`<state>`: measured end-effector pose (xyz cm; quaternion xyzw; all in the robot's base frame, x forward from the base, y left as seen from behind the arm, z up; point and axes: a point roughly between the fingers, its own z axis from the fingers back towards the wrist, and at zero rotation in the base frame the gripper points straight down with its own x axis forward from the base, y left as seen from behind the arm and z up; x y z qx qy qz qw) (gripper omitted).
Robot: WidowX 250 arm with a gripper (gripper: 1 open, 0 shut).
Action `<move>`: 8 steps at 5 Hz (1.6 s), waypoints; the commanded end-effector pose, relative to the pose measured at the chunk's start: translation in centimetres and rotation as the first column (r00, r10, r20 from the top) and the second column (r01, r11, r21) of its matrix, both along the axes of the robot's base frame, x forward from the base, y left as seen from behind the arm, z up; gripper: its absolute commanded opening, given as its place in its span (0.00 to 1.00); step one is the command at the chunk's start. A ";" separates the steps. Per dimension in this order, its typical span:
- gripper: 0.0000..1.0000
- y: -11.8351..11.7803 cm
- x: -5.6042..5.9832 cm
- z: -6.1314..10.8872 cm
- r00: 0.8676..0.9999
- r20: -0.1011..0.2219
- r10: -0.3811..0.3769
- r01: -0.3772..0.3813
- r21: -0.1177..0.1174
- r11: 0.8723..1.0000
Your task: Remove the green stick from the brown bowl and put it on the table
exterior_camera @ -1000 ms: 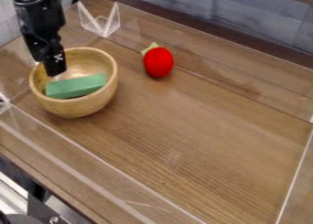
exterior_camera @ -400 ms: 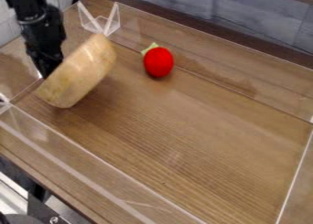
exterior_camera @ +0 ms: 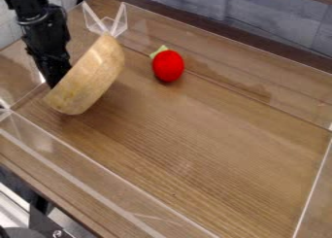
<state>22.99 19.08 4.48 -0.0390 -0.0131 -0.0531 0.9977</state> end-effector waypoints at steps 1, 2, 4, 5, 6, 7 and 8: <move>0.00 1.1 0.8 0.4 0.998 0.026 -0.058 0.058 0.006 0.998; 0.00 1.0 1.0 0.0 0.993 0.032 -0.116 0.117 -0.033 0.993; 0.00 -2.1 1.5 -0.5 0.993 0.039 -0.116 0.119 -0.093 0.989; 1.00 -2.9 1.8 -1.4 0.992 0.031 -0.123 0.125 -0.106 0.986; 0.00 -2.4 1.9 -2.0 0.991 0.022 -0.131 0.133 -0.120 0.984; 0.00 -1.5 2.1 -2.4 0.992 0.008 -0.129 0.129 -0.138 0.982; 0.00 -2.7 1.9 -1.2 0.998 0.009 -0.070 0.070 -0.140 0.988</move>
